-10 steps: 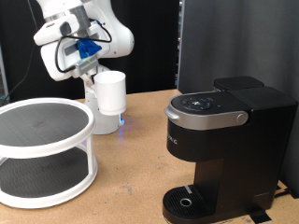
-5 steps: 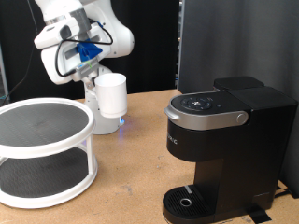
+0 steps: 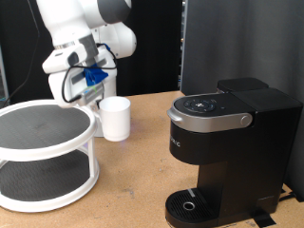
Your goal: Make a cup of coffee with the keurig machine
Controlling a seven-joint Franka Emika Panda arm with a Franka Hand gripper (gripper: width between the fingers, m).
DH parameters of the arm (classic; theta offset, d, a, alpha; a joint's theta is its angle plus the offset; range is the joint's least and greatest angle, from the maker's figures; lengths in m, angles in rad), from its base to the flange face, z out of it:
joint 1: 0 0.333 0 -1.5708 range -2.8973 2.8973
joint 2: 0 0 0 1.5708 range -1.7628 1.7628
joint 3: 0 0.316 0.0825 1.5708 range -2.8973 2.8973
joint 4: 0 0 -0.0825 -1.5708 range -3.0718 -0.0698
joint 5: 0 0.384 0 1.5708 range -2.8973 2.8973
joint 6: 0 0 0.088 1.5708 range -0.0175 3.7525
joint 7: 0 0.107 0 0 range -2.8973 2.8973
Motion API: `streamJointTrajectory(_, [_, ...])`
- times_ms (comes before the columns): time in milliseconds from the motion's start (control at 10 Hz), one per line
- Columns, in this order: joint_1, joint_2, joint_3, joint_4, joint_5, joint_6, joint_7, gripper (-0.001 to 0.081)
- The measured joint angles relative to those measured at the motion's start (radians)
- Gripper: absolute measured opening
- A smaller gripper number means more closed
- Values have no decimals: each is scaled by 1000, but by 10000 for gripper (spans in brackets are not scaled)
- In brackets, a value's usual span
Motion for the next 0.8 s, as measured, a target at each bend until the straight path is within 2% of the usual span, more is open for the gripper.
streamJointTrajectory(500, [61,137,0,-33,91,216,-21,73])
streamJointTrajectory(800, [99,225,0,-32,137,295,-55,73])
